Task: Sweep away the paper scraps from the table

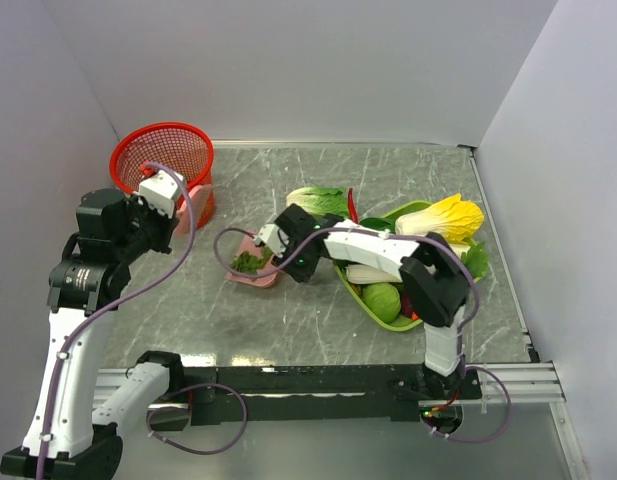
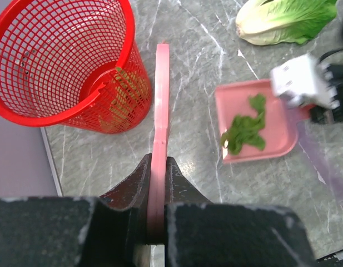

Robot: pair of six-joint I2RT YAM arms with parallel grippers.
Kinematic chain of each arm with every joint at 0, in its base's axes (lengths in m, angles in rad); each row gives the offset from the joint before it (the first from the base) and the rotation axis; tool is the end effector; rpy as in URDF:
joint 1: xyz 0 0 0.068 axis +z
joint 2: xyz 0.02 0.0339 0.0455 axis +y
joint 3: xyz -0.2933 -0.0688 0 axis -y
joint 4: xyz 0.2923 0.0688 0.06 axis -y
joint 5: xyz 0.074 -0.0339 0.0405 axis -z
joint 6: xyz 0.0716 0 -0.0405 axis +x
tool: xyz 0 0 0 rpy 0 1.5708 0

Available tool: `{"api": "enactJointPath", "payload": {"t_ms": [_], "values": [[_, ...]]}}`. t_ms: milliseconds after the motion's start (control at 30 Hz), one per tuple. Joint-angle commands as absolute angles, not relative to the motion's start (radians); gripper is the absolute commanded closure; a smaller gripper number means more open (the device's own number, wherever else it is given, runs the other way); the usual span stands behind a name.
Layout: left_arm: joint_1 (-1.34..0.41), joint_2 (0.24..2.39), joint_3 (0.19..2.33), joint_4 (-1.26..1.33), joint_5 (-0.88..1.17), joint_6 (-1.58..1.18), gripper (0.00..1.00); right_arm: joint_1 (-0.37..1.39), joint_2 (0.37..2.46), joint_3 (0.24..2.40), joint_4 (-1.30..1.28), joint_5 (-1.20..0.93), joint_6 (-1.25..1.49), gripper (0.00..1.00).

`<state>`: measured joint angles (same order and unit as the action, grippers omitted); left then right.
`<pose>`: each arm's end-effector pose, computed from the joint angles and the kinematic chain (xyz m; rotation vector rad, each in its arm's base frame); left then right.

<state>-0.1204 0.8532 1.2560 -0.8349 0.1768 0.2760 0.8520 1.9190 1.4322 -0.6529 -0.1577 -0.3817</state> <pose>0.2007 -0.0370 0.4437 0.5034 1.9321 -0.0770 0.2990 0.3588 0.1740 -1.6223 2.2058 0.3500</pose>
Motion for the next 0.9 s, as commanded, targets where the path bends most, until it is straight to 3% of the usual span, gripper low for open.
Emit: {"api": "enactJointPath", "payload": {"t_ms": [0,267,533,867], "values": [[-0.121,0.851,1.267,-0.808,0.149,0.278,0.99,0.785,1.745,1.225,-0.317,-0.259,-0.345,1.00],[-0.121,0.858,1.253,-0.798,0.124,0.272,0.99,0.747,1.674,1.210,-0.253,-0.343,-0.379,1.00],[-0.121,0.854,1.250,-0.801,0.037,0.311,0.99,0.700,1.698,1.351,-0.423,-0.362,-0.315,1.00],[-0.121,0.738,1.235,-0.980,0.145,0.412,0.99,0.684,1.808,1.820,-0.695,-0.209,-0.356,1.00]]}}
